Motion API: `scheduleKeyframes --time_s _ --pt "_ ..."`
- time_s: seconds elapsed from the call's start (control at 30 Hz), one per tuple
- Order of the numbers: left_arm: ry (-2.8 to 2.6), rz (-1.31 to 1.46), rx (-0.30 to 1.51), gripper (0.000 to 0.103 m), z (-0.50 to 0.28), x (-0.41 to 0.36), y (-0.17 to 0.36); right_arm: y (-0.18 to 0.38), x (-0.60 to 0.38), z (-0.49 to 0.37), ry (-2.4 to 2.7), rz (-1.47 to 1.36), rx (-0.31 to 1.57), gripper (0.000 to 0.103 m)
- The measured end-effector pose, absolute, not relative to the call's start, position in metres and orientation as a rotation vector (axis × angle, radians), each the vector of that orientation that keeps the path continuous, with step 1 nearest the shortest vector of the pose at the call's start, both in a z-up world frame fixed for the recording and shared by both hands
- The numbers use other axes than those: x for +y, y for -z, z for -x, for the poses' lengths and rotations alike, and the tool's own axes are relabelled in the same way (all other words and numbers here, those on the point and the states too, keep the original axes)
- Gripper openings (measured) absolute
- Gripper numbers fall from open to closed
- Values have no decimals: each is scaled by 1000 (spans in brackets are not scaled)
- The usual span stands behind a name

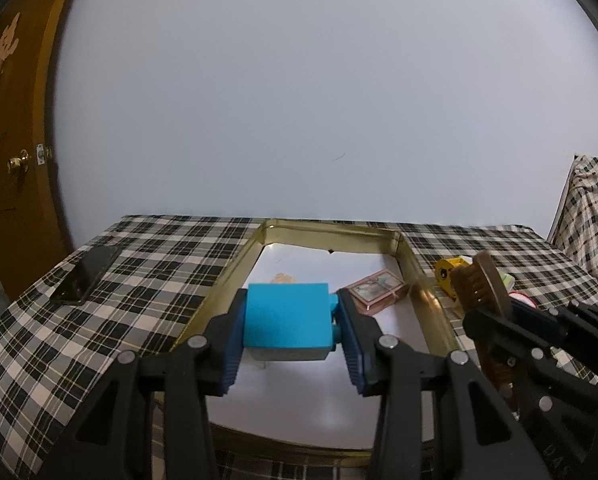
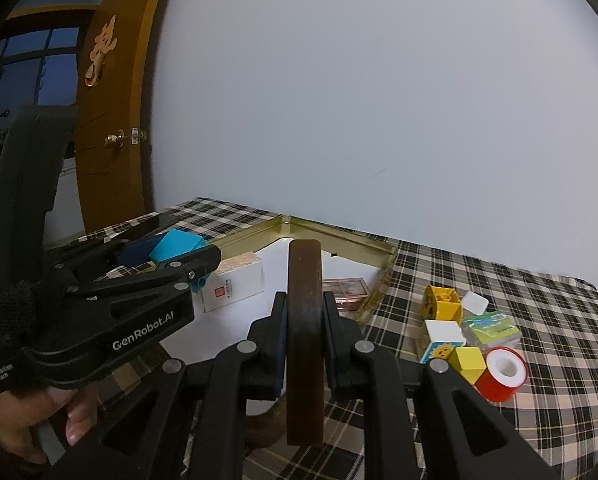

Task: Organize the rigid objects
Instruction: 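Carry the blue cube over the tray while the right gripper holds the brown bar, then open both grippers to drop the blue cube and brown bar into the tray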

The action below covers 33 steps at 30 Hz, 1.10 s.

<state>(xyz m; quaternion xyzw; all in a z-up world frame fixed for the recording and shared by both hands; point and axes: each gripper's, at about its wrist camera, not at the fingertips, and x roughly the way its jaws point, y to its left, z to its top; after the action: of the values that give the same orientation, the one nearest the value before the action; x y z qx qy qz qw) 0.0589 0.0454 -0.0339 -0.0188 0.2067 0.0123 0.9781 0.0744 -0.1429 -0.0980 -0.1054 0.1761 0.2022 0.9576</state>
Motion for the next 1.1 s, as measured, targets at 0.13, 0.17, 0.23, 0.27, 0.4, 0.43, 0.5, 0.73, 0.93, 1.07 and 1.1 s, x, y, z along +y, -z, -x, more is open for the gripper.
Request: scheduleKeyframes --time_s 0.13,0.17,0.23,0.27,0.4,0.43,0.5,0.73,0.93,1.07,1.1 --pt "-31 18 432 42 -65 48 36 99 -137 -79 -427 216 373 17" --pt "-33 10 442 42 -67 48 37 99 -136 -80 -430 218 377 17" --pt "-29 -3 466 42 -73 49 39 100 -133 -85 -439 222 386 17" --pt "-26 -9 482 42 -77 50 40 100 -132 -87 -443 223 391 17" --pt "-26 -41 531 42 -92 55 44 100 -127 -101 -459 228 416 17" --pt "-16 -32 553 42 -98 59 46 100 -126 -105 -465 224 427 17" --pt "-15 -31 581 42 -105 64 47 97 -126 -116 -481 206 456 17" --pt "11 -40 638 42 -125 72 40 91 -122 -147 -496 197 531 17" --pt "27 -86 691 42 -146 70 33 84 -112 -175 -523 172 611 17" --pt "-24 -154 701 46 -161 64 32 90 -94 -201 -558 200 695 18" --pt "-48 -165 706 52 -164 65 32 93 -90 -207 -557 215 716 18"
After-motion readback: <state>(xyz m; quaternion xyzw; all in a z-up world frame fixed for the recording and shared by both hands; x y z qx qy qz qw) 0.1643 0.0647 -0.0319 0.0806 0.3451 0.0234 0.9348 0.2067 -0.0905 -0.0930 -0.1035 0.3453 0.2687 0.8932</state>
